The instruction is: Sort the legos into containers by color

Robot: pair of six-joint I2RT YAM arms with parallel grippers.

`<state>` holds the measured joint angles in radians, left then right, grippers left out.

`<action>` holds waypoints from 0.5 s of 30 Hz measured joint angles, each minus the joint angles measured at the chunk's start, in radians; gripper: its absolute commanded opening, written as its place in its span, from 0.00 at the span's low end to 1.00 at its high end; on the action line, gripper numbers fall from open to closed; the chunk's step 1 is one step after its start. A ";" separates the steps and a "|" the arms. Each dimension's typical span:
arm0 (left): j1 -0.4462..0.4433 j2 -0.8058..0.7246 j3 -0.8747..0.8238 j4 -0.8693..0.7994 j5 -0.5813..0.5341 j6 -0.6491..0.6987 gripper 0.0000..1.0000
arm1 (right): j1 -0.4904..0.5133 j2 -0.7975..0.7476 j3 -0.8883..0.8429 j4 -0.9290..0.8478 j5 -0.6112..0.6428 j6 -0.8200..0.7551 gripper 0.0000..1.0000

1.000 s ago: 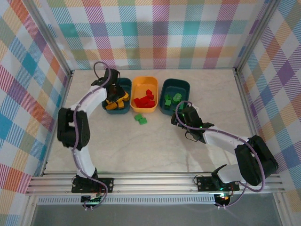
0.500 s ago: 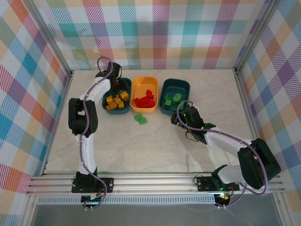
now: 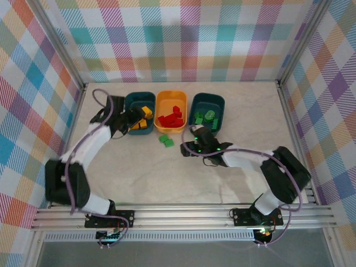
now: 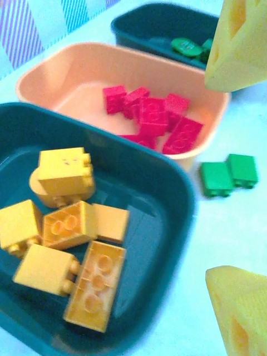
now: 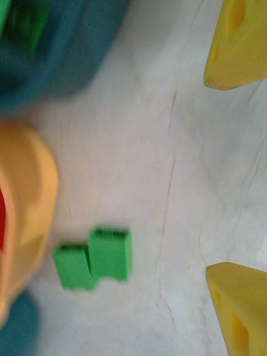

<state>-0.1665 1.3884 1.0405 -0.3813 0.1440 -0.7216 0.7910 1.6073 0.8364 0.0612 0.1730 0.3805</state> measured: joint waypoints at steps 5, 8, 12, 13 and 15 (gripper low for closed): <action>0.000 -0.277 -0.303 0.034 0.014 -0.021 0.88 | 0.072 0.187 0.211 -0.065 0.008 -0.100 0.82; 0.000 -0.366 -0.414 0.028 0.025 -0.035 0.89 | 0.079 0.279 0.294 -0.091 0.035 -0.129 0.83; 0.000 -0.469 -0.518 0.023 0.039 -0.050 0.94 | 0.079 0.385 0.378 -0.140 0.071 -0.156 0.82; 0.000 -0.492 -0.537 0.019 0.037 -0.050 0.94 | 0.079 0.407 0.400 -0.151 0.079 -0.159 0.81; 0.000 -0.525 -0.561 0.010 0.029 -0.049 0.95 | 0.079 0.431 0.442 -0.182 0.097 -0.162 0.81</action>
<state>-0.1665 0.8635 0.4797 -0.3717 0.1726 -0.7708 0.8700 2.0384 1.2781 -0.1211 0.2703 0.2184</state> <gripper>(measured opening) 0.941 0.811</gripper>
